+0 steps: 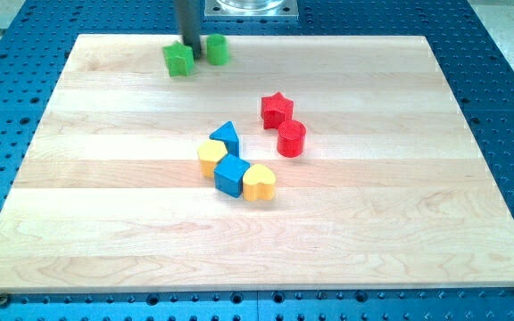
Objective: Move the green blocks diagonally to each other
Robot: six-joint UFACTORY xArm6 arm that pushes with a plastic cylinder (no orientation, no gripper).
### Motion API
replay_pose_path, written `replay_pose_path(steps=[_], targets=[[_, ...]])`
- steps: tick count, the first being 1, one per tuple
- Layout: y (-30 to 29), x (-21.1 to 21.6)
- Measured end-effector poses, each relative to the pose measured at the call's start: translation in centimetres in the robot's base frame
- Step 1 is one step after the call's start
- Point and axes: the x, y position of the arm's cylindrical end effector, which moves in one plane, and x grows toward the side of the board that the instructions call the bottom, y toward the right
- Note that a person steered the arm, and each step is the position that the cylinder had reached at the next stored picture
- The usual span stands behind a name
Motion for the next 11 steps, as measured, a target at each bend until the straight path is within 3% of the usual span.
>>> replay_pose_path(steps=[1, 3, 7, 10, 11], targets=[[7.6, 4.0], [3.9, 7.9], [-2.1, 6.9], [-6.0, 1.8], [-1.8, 1.7]])
